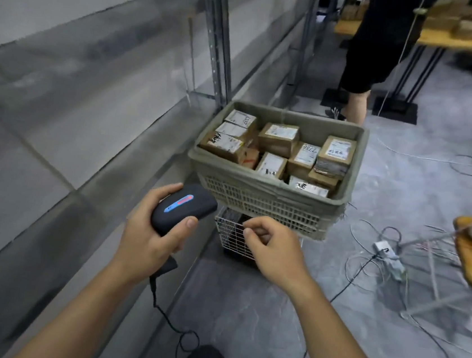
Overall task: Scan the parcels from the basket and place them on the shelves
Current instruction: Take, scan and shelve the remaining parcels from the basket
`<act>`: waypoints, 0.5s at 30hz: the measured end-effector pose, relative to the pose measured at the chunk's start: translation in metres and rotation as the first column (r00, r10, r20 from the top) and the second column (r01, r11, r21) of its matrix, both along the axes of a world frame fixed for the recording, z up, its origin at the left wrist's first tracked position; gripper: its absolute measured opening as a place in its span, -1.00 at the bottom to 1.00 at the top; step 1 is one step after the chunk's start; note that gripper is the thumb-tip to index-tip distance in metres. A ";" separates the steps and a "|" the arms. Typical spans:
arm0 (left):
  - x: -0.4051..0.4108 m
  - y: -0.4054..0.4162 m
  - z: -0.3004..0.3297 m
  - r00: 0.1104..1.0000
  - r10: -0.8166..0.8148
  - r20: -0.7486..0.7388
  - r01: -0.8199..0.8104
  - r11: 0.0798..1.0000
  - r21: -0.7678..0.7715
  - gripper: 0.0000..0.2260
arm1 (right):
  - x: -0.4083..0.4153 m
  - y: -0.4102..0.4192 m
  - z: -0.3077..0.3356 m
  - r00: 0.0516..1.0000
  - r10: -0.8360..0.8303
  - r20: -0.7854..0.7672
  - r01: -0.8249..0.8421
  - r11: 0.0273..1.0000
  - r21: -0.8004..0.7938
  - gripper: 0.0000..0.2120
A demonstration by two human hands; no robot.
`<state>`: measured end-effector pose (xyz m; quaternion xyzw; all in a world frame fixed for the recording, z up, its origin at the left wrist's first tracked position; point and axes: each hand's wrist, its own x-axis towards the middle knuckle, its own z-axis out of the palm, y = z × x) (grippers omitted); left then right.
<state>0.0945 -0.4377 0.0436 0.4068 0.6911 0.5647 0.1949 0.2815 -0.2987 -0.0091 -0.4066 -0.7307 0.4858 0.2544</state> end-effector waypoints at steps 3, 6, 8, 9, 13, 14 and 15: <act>-0.001 0.035 -0.008 0.997 -0.075 0.024 0.076 0.997 -0.013 -0.46 | 0.013 0.021 -0.010 0.996 -0.084 -0.015 0.084 0.995 -0.050 -0.92; -0.008 0.068 -0.021 0.989 -0.141 0.050 0.142 0.989 -0.031 -0.46 | 0.018 0.048 -0.020 0.988 -0.155 0.004 0.155 0.986 -0.068 -0.92; -0.017 0.091 -0.031 0.984 -0.174 0.048 0.177 0.983 -0.049 -0.46 | 0.015 0.068 -0.023 0.982 -0.184 0.031 0.185 0.982 -0.045 -0.92; -0.022 0.103 -0.037 0.981 -0.188 0.056 0.191 0.980 -0.054 -0.46 | 0.012 0.080 -0.023 0.980 -0.195 0.040 0.196 0.980 -0.034 -0.93; -0.050 0.154 -0.055 0.971 -0.214 0.108 0.221 0.974 -0.056 -0.44 | -0.015 0.128 -0.022 0.969 -0.238 0.068 0.242 0.969 -0.056 -0.92; -0.059 0.167 -0.058 0.969 -0.218 0.117 0.226 0.973 -0.057 -0.44 | -0.026 0.141 -0.020 0.966 -0.248 0.074 0.253 0.964 -0.080 -0.91; -0.067 0.179 -0.060 0.967 -0.220 0.130 0.228 0.972 -0.054 -0.44 | -0.039 0.153 -0.018 0.964 -0.254 0.077 0.261 0.960 -0.102 -0.91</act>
